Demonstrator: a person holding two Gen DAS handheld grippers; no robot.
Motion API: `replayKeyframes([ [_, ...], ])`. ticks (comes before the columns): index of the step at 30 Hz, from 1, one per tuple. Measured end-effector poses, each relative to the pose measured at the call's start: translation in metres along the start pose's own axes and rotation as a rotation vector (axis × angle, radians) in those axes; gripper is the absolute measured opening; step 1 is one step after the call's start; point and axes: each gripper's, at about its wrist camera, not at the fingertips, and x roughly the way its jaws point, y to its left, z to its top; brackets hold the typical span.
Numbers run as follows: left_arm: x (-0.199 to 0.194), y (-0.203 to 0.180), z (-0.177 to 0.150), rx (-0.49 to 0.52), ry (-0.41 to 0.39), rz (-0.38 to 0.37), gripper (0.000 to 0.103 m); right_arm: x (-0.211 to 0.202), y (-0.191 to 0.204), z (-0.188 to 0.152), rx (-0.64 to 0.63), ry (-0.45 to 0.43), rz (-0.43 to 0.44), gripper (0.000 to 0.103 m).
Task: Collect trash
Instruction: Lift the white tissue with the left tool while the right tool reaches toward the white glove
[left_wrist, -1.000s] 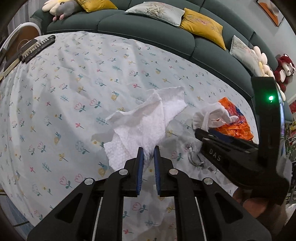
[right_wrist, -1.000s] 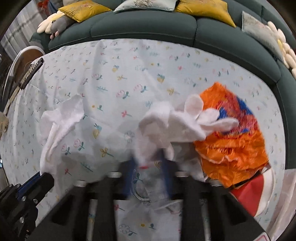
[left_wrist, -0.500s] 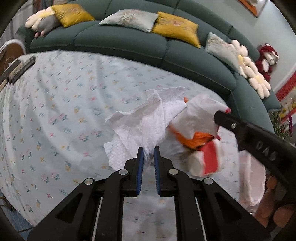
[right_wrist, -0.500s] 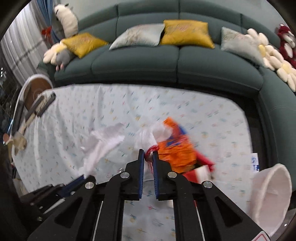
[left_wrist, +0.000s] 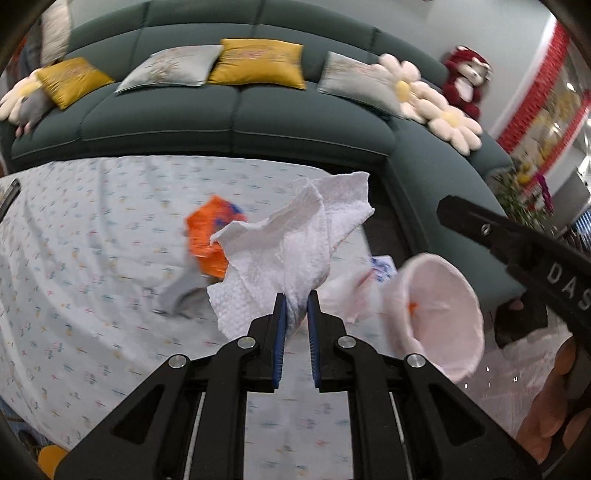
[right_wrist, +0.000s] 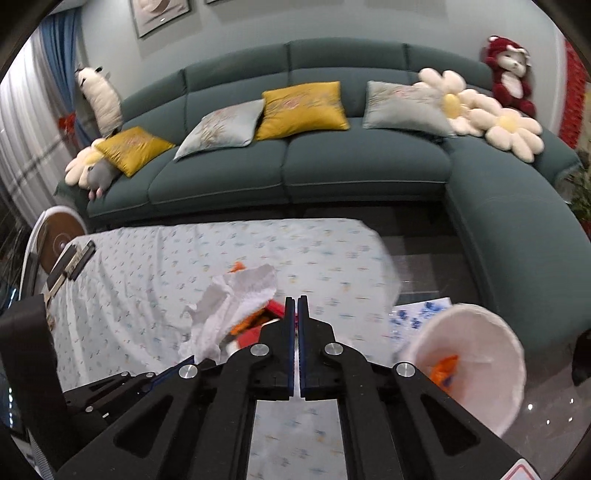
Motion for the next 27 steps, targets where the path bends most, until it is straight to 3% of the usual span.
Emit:
replayKeyframes([
  [8, 0.002, -0.053, -0.016, 0.078, 0.014, -0.01, 0.011, -0.019, -0.053, -0.024, 0.058, 0.015, -0.035, 0.003],
  [10, 0.004, -0.053, -0.019, 0.076, 0.017, -0.002, 0.011, -0.012, -0.059, -0.035, 0.069, 0.038, -0.036, 0.014],
  [13, 0.011, -0.045, -0.023, 0.065, 0.031, 0.024, 0.011, 0.004, -0.062, -0.052, 0.069, 0.073, -0.038, 0.032],
  [25, 0.043, 0.019, -0.028, -0.009, 0.088, 0.116, 0.011, 0.117, -0.04, -0.09, 0.079, 0.261, -0.001, 0.045],
  [27, 0.048, 0.025, -0.028, -0.018, 0.096, 0.121, 0.011, 0.13, -0.034, -0.089, 0.074, 0.272, -0.005, 0.052],
])
